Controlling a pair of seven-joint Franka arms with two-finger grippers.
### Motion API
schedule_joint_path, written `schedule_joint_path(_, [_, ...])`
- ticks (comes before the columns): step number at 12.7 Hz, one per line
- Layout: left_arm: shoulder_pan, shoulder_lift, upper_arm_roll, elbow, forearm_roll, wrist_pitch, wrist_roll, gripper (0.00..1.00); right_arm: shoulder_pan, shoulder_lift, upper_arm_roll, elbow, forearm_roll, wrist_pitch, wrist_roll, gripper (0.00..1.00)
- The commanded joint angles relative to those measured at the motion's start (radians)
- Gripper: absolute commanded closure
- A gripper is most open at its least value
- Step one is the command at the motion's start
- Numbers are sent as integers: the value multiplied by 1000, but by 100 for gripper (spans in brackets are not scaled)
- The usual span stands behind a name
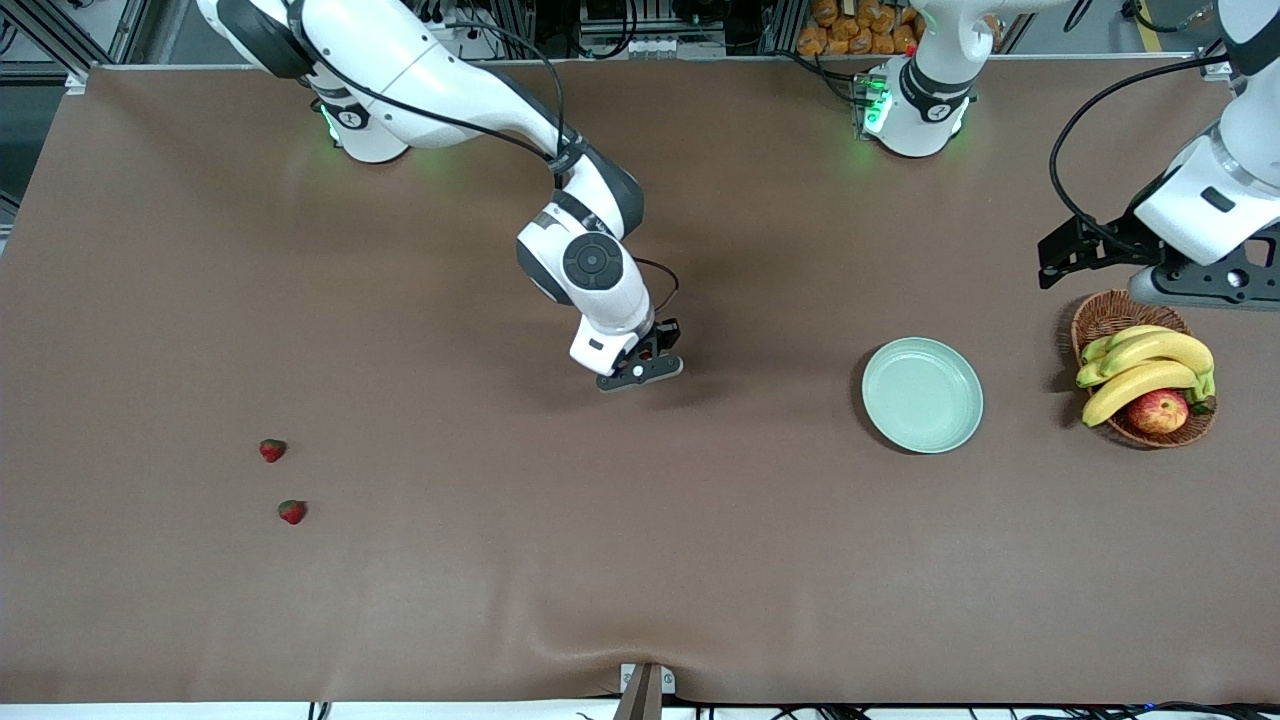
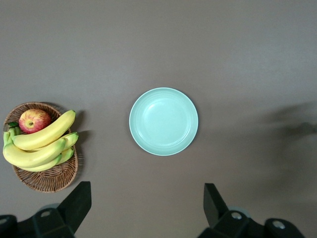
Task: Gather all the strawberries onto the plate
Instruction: 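Carry the strawberry to the table middle and open the right gripper, then grasp a second strawberry with the right gripper while the left gripper advances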
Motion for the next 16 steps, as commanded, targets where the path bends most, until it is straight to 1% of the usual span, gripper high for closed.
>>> schedule_joint_path(1, [2,9,-10,2,1,25,-10,0,6,5,-14,36,-17,-11,23,0])
schedule_joint_path(3, [2,10,-10,2,1,31,-10,0,-25,-28,-16,47,-12,-36,20,0])
schedule_joint_path(5, [0,10,-12,3,1,31,-10,0,-72,-98,-14,50,-15,-161,8,0])
schedule_joint_path(6, [-1,10,-13,5,1,32,-10,0,-99,-124,-13,49,-14,-195,4,0])
schedule_joint_path(8, [-1,10,-13,8,1,39,-10,0,-114,-155,-13,49,-14,-223,5,0])
schedule_joint_path(10, [2,1,-21,10,0,37,-10,0,-164,-205,-13,46,-14,-321,7,0])
schedule_joint_path(11, [5,0,-30,14,0,37,-10,0,-204,-225,-14,44,-15,-359,7,0])
schedule_joint_path(12, [3,0,-32,31,1,37,-10,0,-249,-236,-16,39,-15,-366,8,0])
schedule_joint_path(14, [2,3,-32,48,1,37,-7,0,-345,-233,-16,38,-17,-364,8,0])
schedule_joint_path(16, [5,3,-32,52,0,36,-5,0,-466,-224,-16,32,-29,-364,-25,0])
